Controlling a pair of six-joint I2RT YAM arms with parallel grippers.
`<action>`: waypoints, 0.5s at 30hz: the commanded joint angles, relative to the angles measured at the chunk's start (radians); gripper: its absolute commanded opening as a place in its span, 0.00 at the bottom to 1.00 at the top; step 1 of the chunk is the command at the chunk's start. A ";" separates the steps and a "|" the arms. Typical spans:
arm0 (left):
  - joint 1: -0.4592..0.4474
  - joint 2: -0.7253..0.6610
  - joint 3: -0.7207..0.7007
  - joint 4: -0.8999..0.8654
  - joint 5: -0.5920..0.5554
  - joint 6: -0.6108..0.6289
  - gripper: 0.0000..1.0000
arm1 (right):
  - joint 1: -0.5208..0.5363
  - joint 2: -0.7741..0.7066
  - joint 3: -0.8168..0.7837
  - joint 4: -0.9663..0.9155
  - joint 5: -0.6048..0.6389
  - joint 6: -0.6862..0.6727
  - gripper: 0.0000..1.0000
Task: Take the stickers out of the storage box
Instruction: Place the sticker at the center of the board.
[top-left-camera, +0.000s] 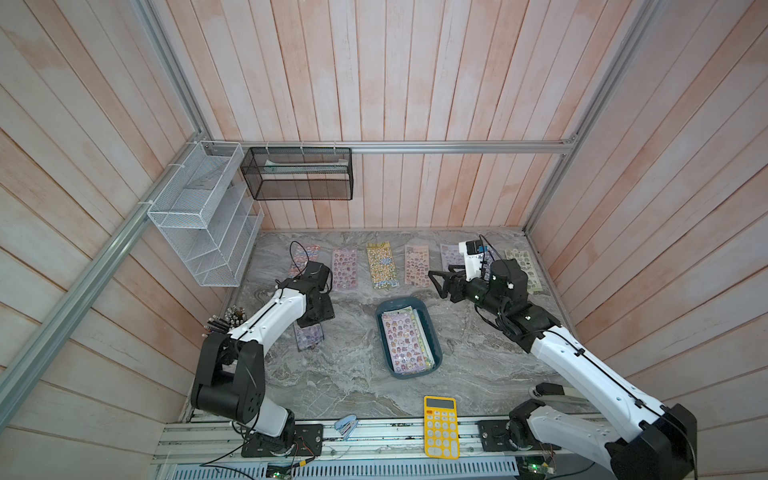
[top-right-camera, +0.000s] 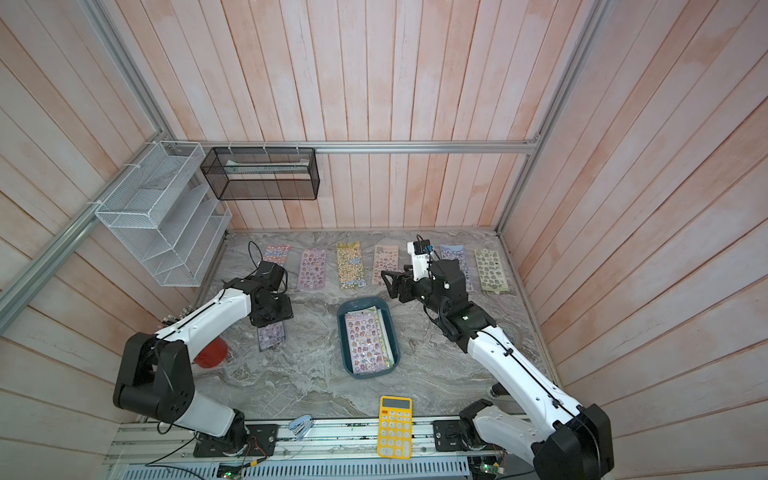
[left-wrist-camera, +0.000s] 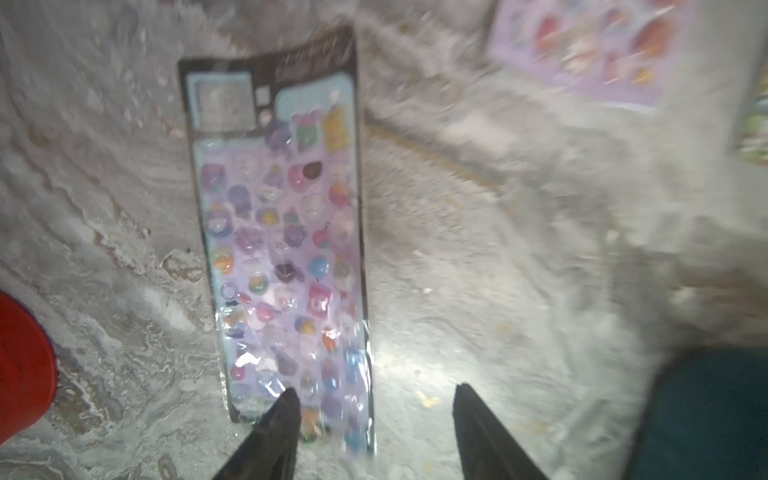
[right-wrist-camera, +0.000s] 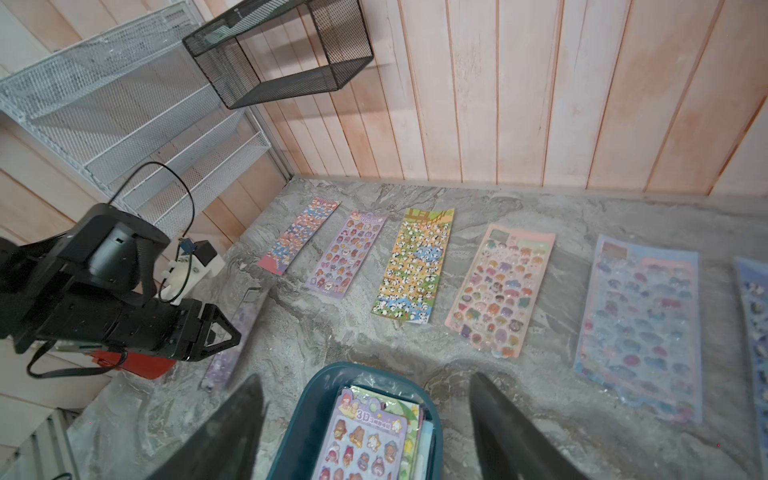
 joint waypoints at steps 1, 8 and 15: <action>-0.063 -0.028 0.050 -0.054 -0.023 -0.025 0.62 | 0.083 0.054 0.073 -0.117 0.188 -0.071 0.99; -0.098 -0.014 0.004 -0.021 -0.029 -0.028 0.60 | 0.189 0.092 0.045 -0.123 0.333 -0.057 0.99; -0.066 0.057 -0.072 0.133 0.055 -0.024 0.34 | 0.194 0.111 0.043 -0.129 0.276 -0.033 0.29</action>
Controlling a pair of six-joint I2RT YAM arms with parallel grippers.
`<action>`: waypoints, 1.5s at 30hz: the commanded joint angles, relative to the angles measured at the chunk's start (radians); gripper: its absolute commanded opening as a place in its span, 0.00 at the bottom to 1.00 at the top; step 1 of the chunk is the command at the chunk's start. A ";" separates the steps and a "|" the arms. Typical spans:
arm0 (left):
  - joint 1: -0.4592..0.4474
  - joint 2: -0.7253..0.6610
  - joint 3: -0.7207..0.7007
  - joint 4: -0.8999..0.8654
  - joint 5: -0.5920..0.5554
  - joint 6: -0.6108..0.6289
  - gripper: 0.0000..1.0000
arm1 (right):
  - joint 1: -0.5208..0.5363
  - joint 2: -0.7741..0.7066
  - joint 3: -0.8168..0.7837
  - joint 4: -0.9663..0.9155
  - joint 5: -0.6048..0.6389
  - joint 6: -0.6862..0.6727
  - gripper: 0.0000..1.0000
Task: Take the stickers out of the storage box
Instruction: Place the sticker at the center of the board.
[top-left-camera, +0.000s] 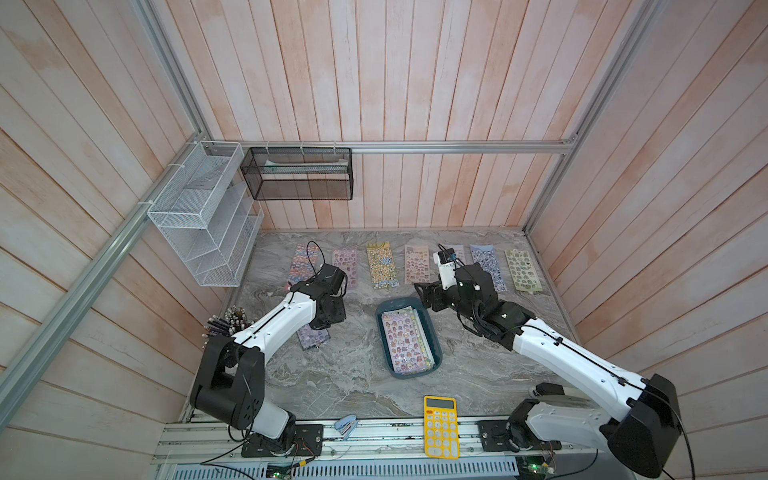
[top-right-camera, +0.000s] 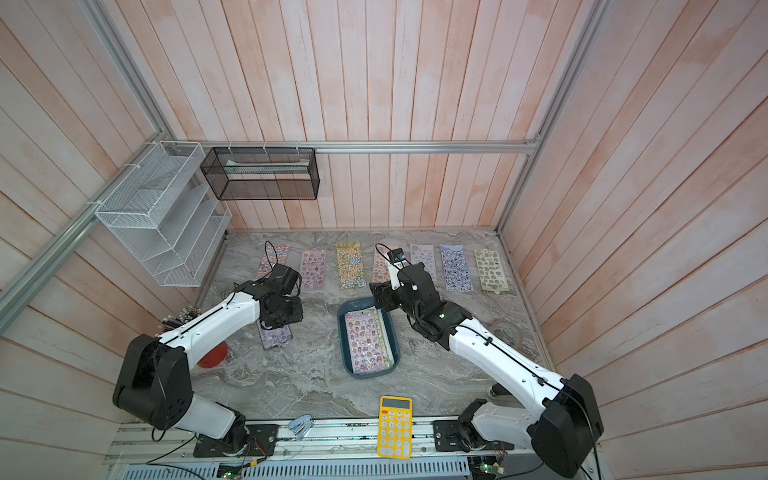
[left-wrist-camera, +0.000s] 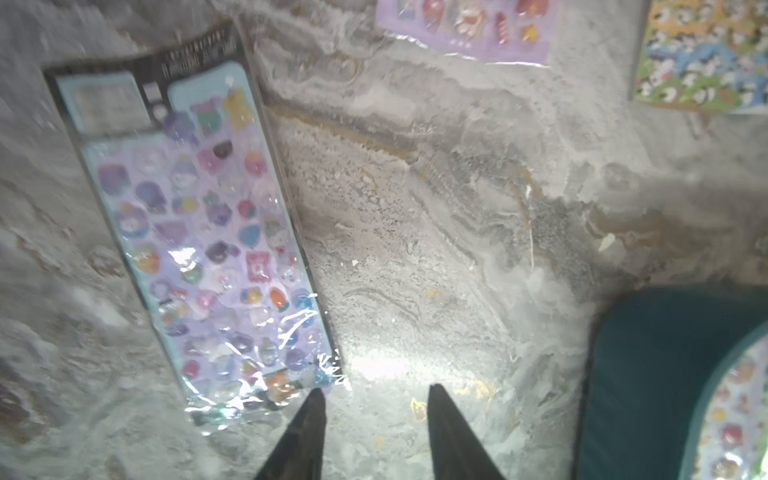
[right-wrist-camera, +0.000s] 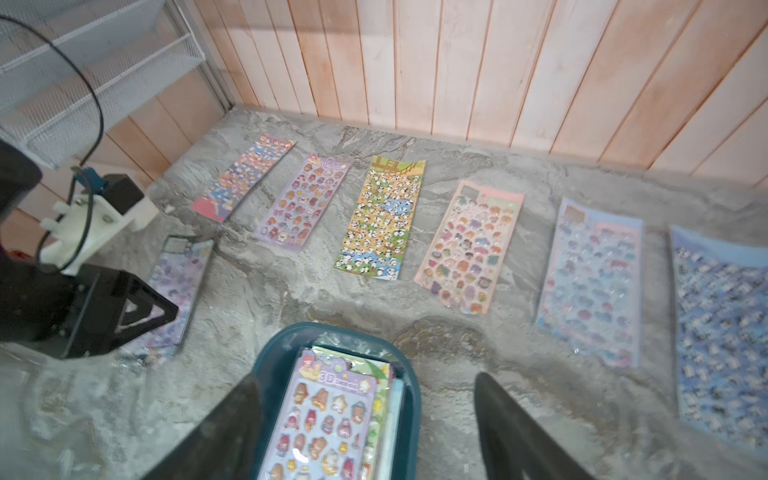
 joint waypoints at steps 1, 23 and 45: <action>0.021 0.046 -0.015 0.103 0.048 -0.006 0.30 | 0.007 0.014 -0.008 -0.022 0.002 0.020 0.07; 0.201 0.093 -0.157 0.229 0.133 -0.007 0.11 | 0.006 0.094 0.009 -0.034 -0.074 0.017 0.00; 0.262 -0.082 -0.123 0.163 0.212 -0.004 0.16 | 0.006 0.133 0.035 -0.040 -0.080 0.013 0.00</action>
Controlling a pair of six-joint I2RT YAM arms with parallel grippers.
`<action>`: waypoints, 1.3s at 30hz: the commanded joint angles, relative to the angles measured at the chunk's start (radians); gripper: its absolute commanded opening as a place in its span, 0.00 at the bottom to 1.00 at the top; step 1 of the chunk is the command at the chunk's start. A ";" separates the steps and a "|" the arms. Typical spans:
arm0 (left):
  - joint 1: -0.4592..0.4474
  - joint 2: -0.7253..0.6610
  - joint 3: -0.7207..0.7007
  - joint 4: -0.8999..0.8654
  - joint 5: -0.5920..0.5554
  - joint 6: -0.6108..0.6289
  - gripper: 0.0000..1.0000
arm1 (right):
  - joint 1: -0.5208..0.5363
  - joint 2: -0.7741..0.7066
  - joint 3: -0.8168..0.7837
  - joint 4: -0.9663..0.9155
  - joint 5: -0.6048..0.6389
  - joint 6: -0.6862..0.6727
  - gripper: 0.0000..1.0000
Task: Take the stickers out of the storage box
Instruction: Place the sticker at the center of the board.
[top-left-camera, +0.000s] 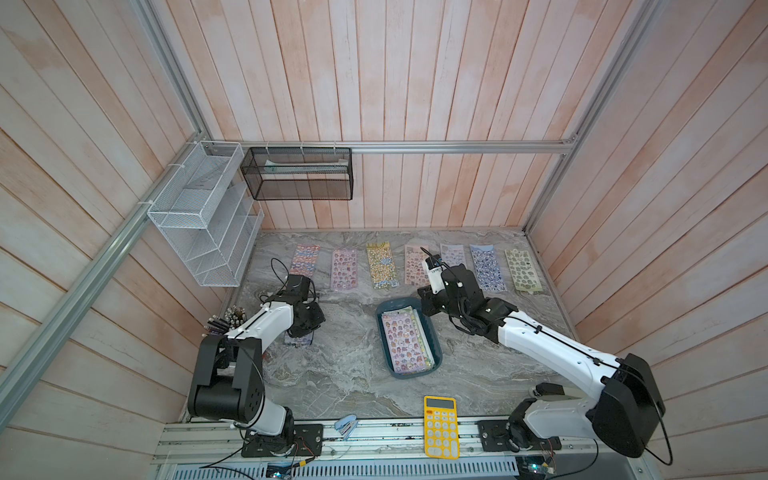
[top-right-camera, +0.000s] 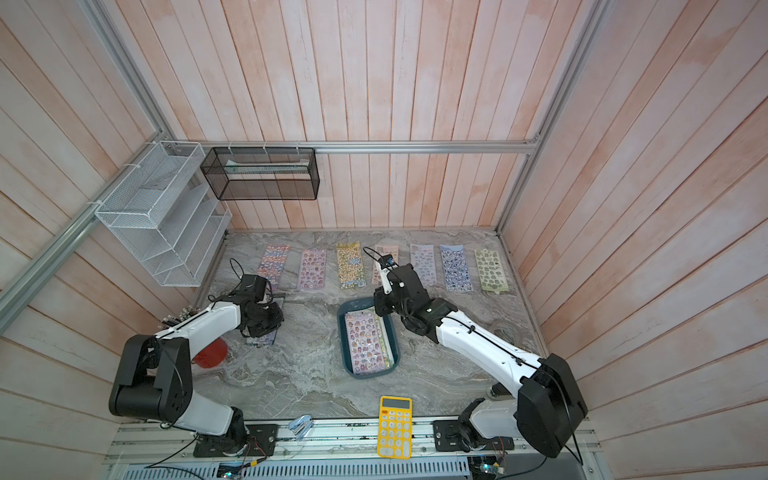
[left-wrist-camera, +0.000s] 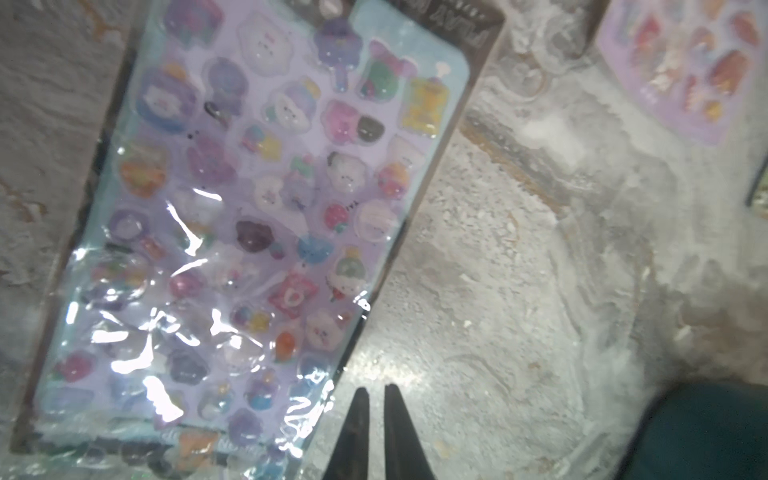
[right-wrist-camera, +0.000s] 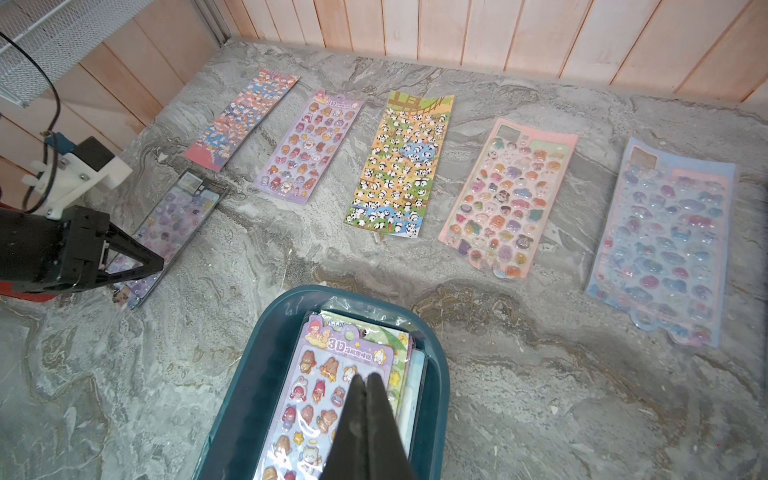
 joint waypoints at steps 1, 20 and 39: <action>-0.006 -0.047 0.068 -0.036 -0.001 0.006 0.17 | 0.006 0.017 0.027 -0.022 -0.010 -0.003 0.00; 0.040 0.108 0.123 0.042 -0.018 0.015 0.23 | 0.005 0.002 -0.014 -0.034 0.005 -0.006 0.00; -0.504 -0.110 0.036 0.101 -0.054 -0.224 0.61 | 0.111 0.287 -0.040 -0.108 0.009 0.022 0.00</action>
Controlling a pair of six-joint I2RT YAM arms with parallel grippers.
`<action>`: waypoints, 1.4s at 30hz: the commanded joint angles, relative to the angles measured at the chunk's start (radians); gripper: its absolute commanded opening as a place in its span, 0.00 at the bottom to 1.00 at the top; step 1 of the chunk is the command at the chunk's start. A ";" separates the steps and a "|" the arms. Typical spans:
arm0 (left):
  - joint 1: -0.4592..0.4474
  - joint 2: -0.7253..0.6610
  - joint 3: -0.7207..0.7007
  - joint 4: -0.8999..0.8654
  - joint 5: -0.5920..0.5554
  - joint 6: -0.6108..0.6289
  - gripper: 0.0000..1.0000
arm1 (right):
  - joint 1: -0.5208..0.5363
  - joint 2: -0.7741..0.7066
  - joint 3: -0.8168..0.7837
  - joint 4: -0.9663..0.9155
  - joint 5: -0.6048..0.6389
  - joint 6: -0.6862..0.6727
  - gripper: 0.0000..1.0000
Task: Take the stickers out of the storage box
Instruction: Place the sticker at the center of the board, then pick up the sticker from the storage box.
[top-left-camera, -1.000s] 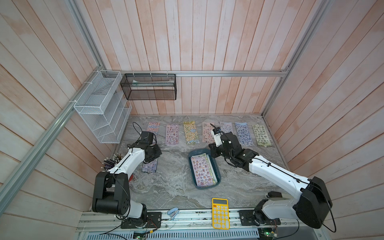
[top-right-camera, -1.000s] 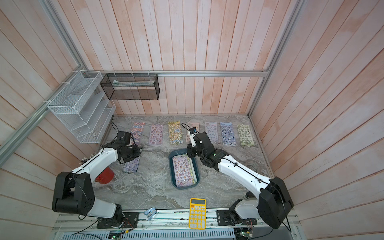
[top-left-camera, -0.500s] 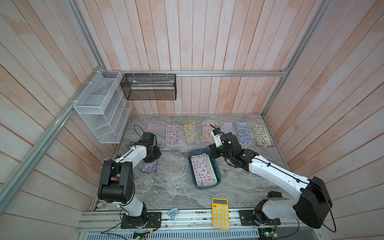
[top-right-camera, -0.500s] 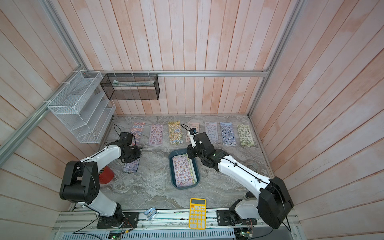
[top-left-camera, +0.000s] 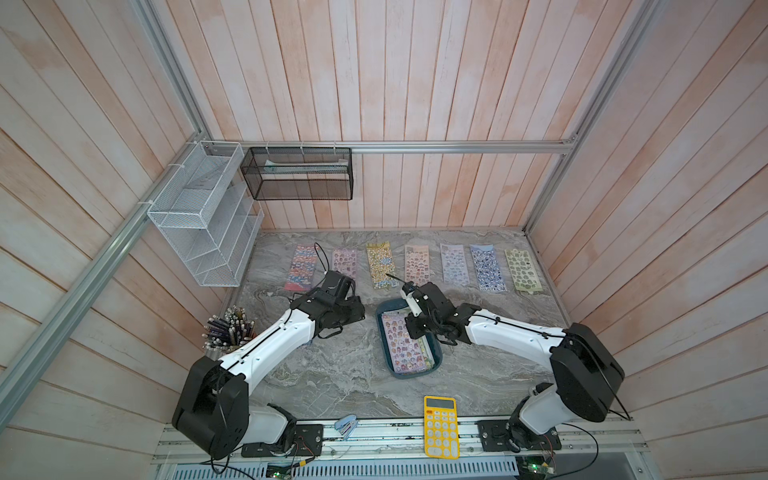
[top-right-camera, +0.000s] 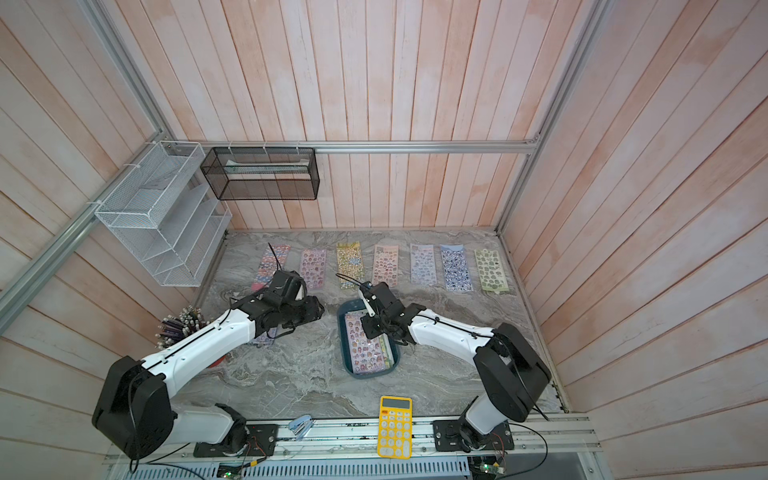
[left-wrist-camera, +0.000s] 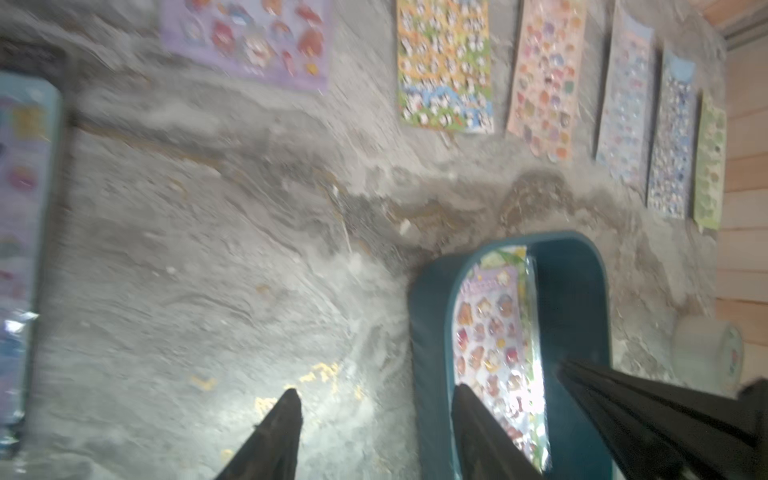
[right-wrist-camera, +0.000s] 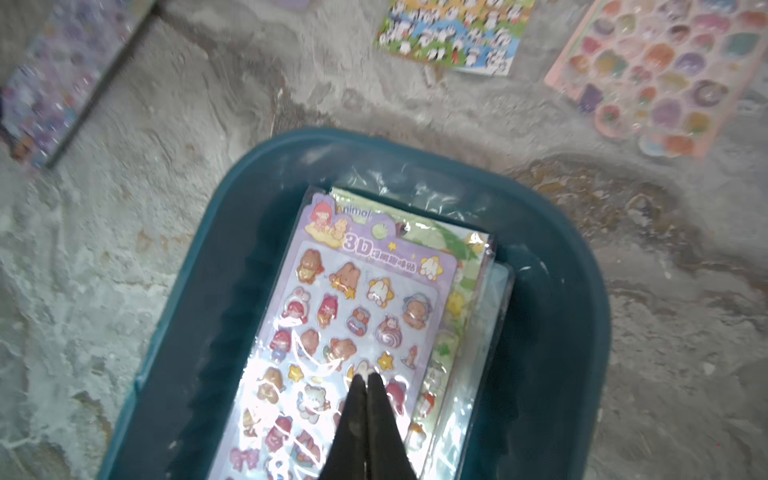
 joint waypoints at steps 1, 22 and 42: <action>-0.089 0.029 -0.026 0.048 -0.012 -0.093 0.62 | 0.006 0.040 -0.014 -0.043 0.042 0.025 0.00; -0.229 0.282 0.072 0.106 0.031 -0.118 0.05 | 0.000 0.141 -0.112 0.185 -0.127 0.241 0.00; -0.241 0.332 0.137 0.138 0.059 -0.130 0.37 | -0.034 0.108 -0.108 0.202 -0.254 0.213 0.00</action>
